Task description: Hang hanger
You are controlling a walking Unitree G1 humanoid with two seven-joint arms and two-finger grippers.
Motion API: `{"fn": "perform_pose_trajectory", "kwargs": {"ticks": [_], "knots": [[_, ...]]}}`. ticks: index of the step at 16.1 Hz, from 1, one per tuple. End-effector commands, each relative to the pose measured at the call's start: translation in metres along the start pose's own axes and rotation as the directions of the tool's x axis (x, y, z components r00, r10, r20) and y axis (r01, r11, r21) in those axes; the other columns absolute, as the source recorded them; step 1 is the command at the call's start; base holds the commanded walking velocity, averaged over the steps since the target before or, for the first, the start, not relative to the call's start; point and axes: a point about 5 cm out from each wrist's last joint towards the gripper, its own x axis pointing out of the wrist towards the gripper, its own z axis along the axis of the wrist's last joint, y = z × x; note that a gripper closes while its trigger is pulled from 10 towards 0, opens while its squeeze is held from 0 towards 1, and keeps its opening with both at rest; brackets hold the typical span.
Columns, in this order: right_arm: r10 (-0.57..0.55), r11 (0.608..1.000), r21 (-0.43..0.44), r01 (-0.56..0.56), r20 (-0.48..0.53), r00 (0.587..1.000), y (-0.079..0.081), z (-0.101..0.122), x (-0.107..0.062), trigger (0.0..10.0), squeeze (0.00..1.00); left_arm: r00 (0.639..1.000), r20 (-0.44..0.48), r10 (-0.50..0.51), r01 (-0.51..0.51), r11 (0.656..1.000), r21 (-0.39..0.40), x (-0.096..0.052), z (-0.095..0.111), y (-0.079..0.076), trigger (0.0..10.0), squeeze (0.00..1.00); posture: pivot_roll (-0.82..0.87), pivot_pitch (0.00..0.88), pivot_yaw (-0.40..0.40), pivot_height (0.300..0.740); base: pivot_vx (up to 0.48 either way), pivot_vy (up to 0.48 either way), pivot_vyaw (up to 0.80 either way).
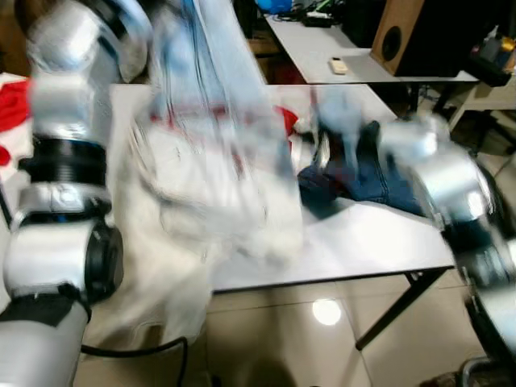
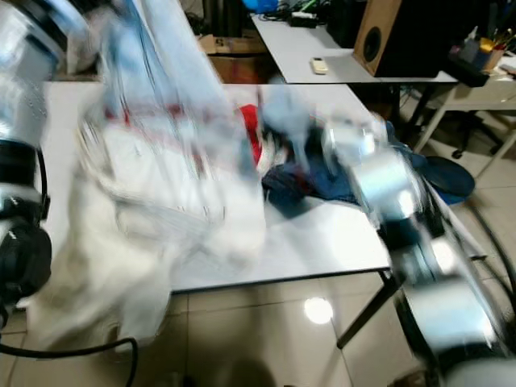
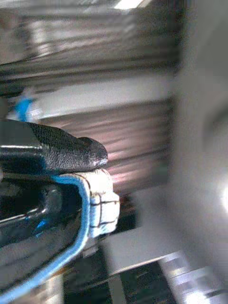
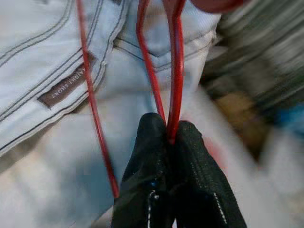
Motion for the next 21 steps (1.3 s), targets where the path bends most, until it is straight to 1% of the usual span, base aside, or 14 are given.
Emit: {"fn": "perform_pose_trajectory", "kwargs": {"ticks": [1,2,4,6,7,8,9,11,12,13,14,16,18,21], "knots": [[-0.232,0.969,-0.077,0.235,0.052,0.971,-0.032,0.013,-0.005,10.0,0.0,0.96,0.272,0.058,-0.071,0.997,0.036,0.013,0.06,0.012,10.0,0.0,-0.07,0.0,-0.038,0.74,0.0,0.0,0.0],[-0.427,0.894,-0.038,0.447,0.233,0.874,-0.062,0.048,-0.011,10.0,0.0,0.919,0.385,0.084,-0.114,0.992,0.057,0.015,0.085,0.019,10.0,0.0,-0.07,0.0,-0.044,0.74,0.0,0.0,0.0],[-0.618,0.721,0.005,0.693,0.459,0.639,-0.092,0.089,-0.037,10.0,0.0,0.855,0.514,0.068,-0.129,0.988,0.084,0.013,0.113,0.019,10.0,0.0,-0.07,0.0,-0.042,0.74,0.0,0.0,0.0],[-0.616,0.693,-0.027,0.72,0.495,0.612,-0.093,0.089,-0.038,10.0,0.0,0.834,0.548,0.059,-0.121,0.99,0.078,0.012,0.115,0.015,10.0,0.0,-0.07,0.0,-0.036,0.74,0.0,0.0,0.0],[-0.58,0.742,-0.062,0.668,0.441,0.685,-0.084,0.07,-0.025,10.0,0.0,0.841,0.537,0.061,-0.11,0.992,0.059,0.012,0.105,0.012,10.0,0.0,-0.08,0.0,-0.029,0.74,0.0,0.0,0.0],[-0.482,0.85,-0.057,0.524,0.32,0.816,-0.061,0.034,-0.006,10.0,0.0,0.879,0.469,0.088,-0.106,0.994,0.012,0.011,0.079,0.006,10.0,0.0,-0.08,0.0,-0.024,0.74,0.0,0.0,0.0],[-0.413,0.895,-0.065,0.442,0.254,0.874,-0.043,0.011,0.001,10.0,0.0,0.913,0.399,0.081,-0.082,0.997,-0.014,0.009,0.055,-0.003,10.0,0.0,-0.08,0.0,-0.024,0.74,0.0,0.0,0.0],[-0.331,0.938,-0.058,0.341,0.135,0.934,-0.007,-0.037,0.005,10.0,0.0,0.978,0.204,0.036,-0.021,0.997,-0.075,-0.007,-0.009,-0.032,10.0,0.0,-0.08,0.0,-0.027,0.74,0.0,0.0,0.0],[-0.259,0.965,-0.008,0.261,0.1,0.961,0.018,-0.06,0.002,10.0,0.0,1.0,0.015,0.007,-0.005,0.994,-0.108,-0.029,-0.06,-0.054,10.0,0.0,-0.08,0.0,-0.028,0.74,0.0,0.0,0.0],[-0.122,0.991,0.059,0.117,0.087,0.989,0.049,-0.081,-0.007,10.0,0.0,0.972,-0.226,-0.07,0.053,0.995,-0.082,-0.066,-0.114,-0.084,10.0,0.0,-0.09,0.0,-0.015,0.74,0.0,0.0,0.0],[-0.06,0.995,0.081,0.053,0.089,0.994,0.063,-0.087,-0.013,10.0,0.0,0.947,-0.311,-0.086,0.068,0.995,-0.068,-0.082,-0.131,-0.094,10.0,0.0,-0.09,0.0,-0.015,0.74,0.0,0.0,0.0],[0.128,0.98,0.138,-0.141,0.101,0.987,0.09,-0.091,-0.037,10.0,0.0,0.907,-0.42,-0.007,-0.023,0.998,-0.066,-0.098,-0.149,-0.091,10.0,0.0,-0.11,0.0,0.0,0.74,0.0,0.0,0.0],[0.237,0.942,0.211,-0.261,0.135,0.962,0.098,-0.078,-0.073,10.0,0.0,0.904,-0.42,0.08,-0.091,0.996,-0.004,-0.076,-0.14,-0.061,10.0,0.0,-0.1,0.0,0.005,0.74,0.0,0.0,0.0],[0.29,0.919,0.249,-0.306,0.1,0.952,0.097,-0.069,-0.099,10.0,0.0,0.877,-0.443,0.186,-0.176,0.982,0.063,-0.073,-0.138,-0.041,10.0,0.0,-0.11,0.0,0.015,0.74,0.0,0.0,0.0]]}}
